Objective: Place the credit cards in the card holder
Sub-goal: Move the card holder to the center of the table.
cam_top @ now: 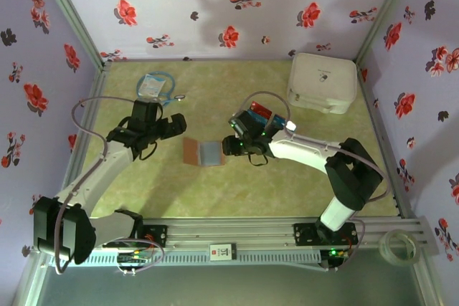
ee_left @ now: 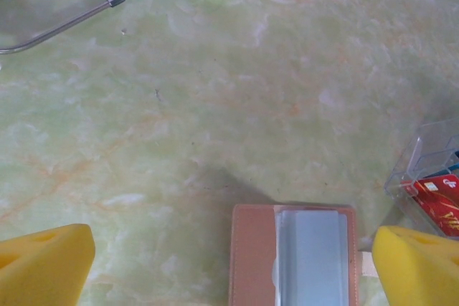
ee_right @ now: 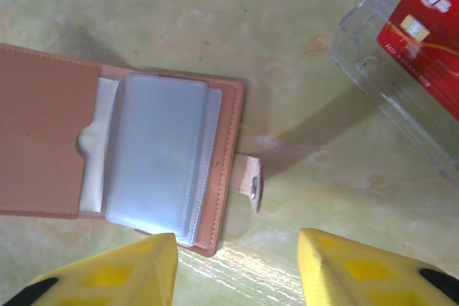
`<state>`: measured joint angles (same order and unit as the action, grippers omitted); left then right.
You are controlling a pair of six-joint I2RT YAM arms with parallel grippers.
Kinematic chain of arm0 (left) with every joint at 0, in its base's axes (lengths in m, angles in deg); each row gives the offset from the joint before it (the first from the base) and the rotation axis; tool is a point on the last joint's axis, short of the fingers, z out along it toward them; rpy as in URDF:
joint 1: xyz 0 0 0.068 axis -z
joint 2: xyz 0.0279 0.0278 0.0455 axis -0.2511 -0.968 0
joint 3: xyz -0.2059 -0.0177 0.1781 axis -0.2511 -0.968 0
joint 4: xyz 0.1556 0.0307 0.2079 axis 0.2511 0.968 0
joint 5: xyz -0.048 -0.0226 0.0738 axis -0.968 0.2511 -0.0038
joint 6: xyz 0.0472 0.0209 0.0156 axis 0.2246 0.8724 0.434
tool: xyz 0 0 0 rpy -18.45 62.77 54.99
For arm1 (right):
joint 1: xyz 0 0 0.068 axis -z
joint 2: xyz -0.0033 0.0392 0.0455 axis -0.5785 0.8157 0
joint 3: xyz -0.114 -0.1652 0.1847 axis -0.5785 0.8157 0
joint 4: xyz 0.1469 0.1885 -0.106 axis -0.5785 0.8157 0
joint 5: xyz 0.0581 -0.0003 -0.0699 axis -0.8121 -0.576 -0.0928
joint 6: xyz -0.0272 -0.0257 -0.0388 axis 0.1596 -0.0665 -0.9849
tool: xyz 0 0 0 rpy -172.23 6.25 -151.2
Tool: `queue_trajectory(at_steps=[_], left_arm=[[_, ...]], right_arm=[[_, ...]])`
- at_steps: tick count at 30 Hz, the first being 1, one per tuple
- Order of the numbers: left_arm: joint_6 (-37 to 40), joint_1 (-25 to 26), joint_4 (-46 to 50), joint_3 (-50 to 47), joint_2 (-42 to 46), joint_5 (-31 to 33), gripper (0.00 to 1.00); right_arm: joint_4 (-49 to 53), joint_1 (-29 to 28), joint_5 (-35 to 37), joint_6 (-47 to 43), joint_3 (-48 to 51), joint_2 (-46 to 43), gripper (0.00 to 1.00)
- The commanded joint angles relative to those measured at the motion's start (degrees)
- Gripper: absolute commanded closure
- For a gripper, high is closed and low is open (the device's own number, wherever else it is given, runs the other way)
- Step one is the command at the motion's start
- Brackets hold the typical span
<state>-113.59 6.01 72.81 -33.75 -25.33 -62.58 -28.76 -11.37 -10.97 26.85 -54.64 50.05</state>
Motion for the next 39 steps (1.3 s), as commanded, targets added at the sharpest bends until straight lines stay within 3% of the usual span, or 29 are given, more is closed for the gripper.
queue_trajectory(at_steps=[1, 8, 13, 21, 24, 32, 39], left_arm=[[0.2, 2.0, -0.5, -0.6, 2.3, 1.7, 0.0], [2.1, 7.6, -2.8, -0.4, 1.4, 1.3, 0.0], [1.6, 8.2, -5.1, -0.7, -3.1, -0.1, 0.0], [4.1, 9.0, -4.2, 3.0, -11.8, -1.7, 0.0], [5.0, 9.7, -2.7, 3.8, -14.0, 1.0, 0.0], [4.7, 12.1, 2.7, 3.2, -16.3, 11.8, 0.0], [4.1, 12.3, 4.7, 0.3, -17.6, 14.6, 0.0]], right_arm=[[-0.7, 1.3, 0.0, -0.9, 0.9, 1.5, 0.56], [-3.6, 2.3, -1.8, 0.2, 0.6, 5.1, 0.64], [-3.5, 3.0, -2.5, 0.5, -1.5, 7.1, 0.69], [-3.6, 3.4, -3.5, 0.7, -2.6, 7.9, 0.85], [-3.1, 3.6, -3.8, 0.4, -2.4, 7.6, 0.91], [-1.2, 4.0, -4.9, -1.5, -0.4, 5.0, 0.96], [-2.1, 4.2, -4.6, -0.6, 4.9, 0.6, 0.97]])
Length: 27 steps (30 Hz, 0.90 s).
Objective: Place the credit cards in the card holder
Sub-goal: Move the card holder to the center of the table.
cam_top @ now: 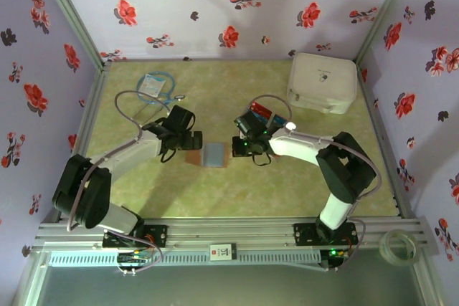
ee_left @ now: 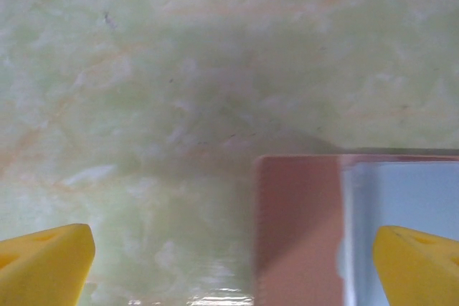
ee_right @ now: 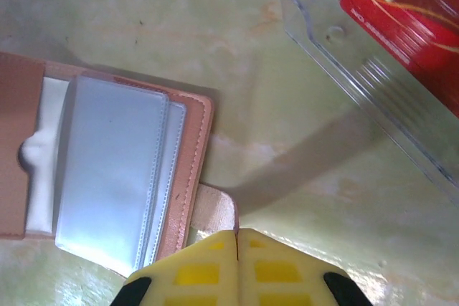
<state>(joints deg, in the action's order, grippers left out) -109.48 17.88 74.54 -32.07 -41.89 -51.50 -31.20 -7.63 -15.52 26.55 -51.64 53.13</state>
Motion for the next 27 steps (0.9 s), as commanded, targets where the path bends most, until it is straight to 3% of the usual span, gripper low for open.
queue_trajectory(at_steps=[1, 18, 27], left_arm=[[-0.1, 0.4, 2.8, -1.9, -1.2, 3.8, 0.0], [-1.2, 0.9, -0.8, -6.6, -6.3, 4.4, 0.0], [-0.9, 1.0, 1.6, -3.6, -4.0, 4.4, 0.0]], right_arm=[[0.2, 0.4, 0.0, -0.2, 2.7, -3.1, 0.96], [-3.1, 2.0, -0.3, 2.0, 6.5, -1.7, 0.94], [2.7, 2.0, 0.0, 1.2, 2.2, -7.6, 0.73]])
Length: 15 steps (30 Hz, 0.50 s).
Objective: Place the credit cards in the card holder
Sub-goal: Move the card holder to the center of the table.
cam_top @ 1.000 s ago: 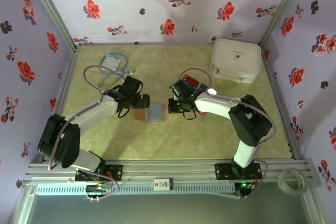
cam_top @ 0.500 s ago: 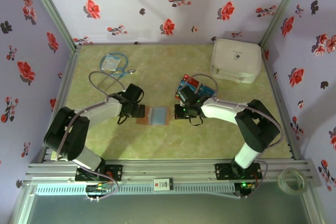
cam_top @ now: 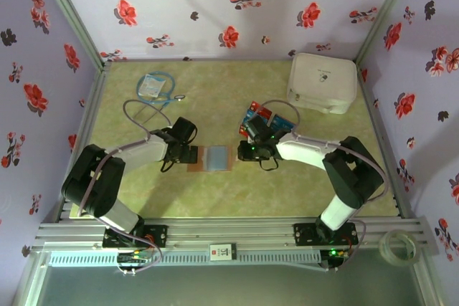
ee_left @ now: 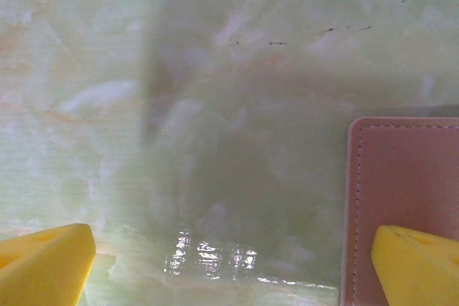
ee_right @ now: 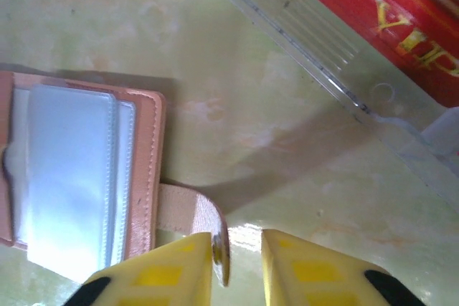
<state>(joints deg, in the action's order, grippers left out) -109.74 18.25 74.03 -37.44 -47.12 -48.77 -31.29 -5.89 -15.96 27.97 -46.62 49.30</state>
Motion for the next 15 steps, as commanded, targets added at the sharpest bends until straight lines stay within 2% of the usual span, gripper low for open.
queue_trajectory(at_steps=[1, 6, 15], left_arm=[[-0.6, 0.5, 2.7, 2.2, 1.9, 1.6, 0.0], [-0.6, 0.5, 4.5, 5.0, 5.7, -1.6, 0.0], [-5.0, 0.6, -1.3, 6.4, 10.1, -14.0, 0.0]], right_arm=[[3.6, 0.3, 0.6, -0.3, -3.5, -4.6, 0.71], [5.6, 0.3, 0.1, -0.5, -6.2, -7.3, 0.69], [3.7, 0.2, -3.1, 1.0, -10.7, -3.7, 0.7]])
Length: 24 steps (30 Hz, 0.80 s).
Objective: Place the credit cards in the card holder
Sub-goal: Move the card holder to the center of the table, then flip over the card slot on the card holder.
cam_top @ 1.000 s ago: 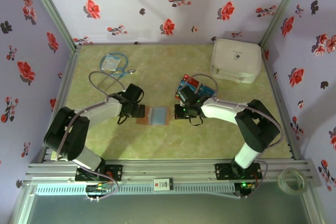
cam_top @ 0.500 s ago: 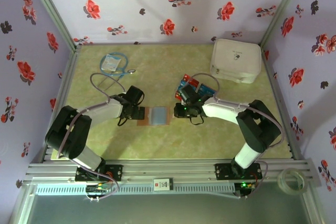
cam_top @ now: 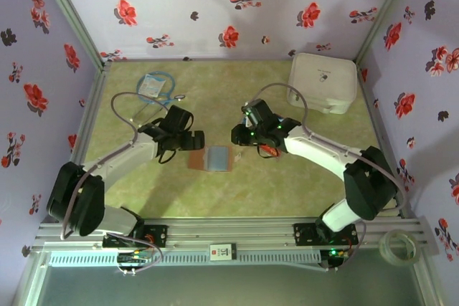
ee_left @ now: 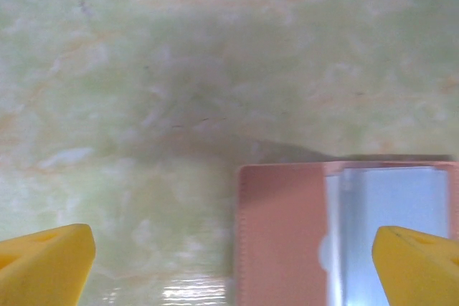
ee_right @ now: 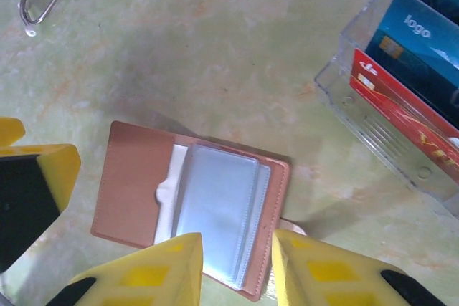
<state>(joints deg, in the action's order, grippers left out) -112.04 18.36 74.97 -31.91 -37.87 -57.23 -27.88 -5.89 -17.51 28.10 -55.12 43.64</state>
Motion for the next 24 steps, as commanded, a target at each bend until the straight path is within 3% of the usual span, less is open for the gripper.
queue_trajectory(at_steps=[1, 8, 24], left_arm=[[-3.5, 0.6, -3.3, 0.7, 0.8, -6.7, 0.0], [-6.3, 1.0, -8.5, -1.3, -1.1, -10.7, 0.0], [-3.5, 1.5, -13.6, -9.4, -4.3, -9.7, 0.0]], right_arm=[[-0.2, 0.2, -2.0, 1.1, -2.7, 3.0, 0.7], [-4.5, -0.1, -4.8, 3.3, -4.9, 10.3, 0.73], [-8.2, -2.5, -6.1, 5.0, -6.8, 18.3, 0.75]])
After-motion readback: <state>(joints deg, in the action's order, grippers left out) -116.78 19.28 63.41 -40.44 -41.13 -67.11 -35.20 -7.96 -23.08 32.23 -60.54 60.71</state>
